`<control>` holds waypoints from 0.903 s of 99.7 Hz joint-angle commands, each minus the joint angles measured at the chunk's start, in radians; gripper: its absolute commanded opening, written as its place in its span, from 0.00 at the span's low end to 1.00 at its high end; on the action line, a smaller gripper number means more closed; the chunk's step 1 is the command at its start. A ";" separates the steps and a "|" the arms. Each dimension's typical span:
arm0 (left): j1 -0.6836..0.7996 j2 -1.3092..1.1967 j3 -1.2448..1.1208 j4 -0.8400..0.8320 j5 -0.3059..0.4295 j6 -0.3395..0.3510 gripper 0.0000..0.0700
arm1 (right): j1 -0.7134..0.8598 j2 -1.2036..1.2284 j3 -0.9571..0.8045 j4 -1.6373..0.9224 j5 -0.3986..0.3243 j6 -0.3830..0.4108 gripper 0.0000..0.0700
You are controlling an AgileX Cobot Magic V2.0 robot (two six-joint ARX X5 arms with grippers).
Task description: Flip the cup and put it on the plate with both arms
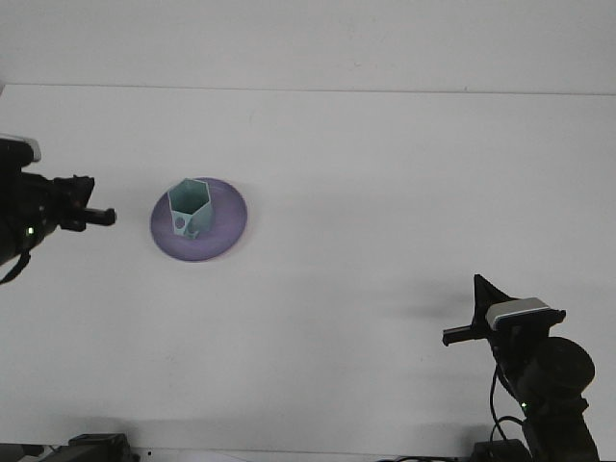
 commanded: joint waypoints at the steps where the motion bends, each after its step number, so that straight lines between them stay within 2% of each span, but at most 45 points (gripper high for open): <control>1: -0.001 -0.071 -0.171 0.092 -0.007 0.032 0.02 | 0.001 -0.018 0.000 -0.004 0.002 0.014 0.00; 12: -0.002 -0.293 -0.528 0.341 -0.007 0.023 0.02 | 0.001 -0.092 -0.023 -0.008 0.019 0.011 0.00; 29: -0.002 -0.626 -1.063 0.753 -0.005 -0.028 0.02 | 0.001 -0.215 -0.072 0.047 0.060 0.008 0.00; 42: -0.002 -0.806 -1.341 0.970 -0.006 -0.052 0.02 | 0.001 -0.224 -0.073 0.049 0.061 -0.005 0.00; 59: -0.002 -0.900 -1.440 1.024 -0.007 -0.077 0.02 | 0.001 -0.224 -0.073 0.025 0.082 -0.002 0.00; 77: -0.002 -0.903 -1.439 1.028 -0.007 -0.165 0.02 | -0.001 -0.224 -0.073 0.027 0.095 -0.007 0.00; 90: -0.002 -0.907 -1.439 1.029 -0.006 -0.167 0.02 | -0.001 -0.224 -0.073 0.031 0.095 -0.007 0.00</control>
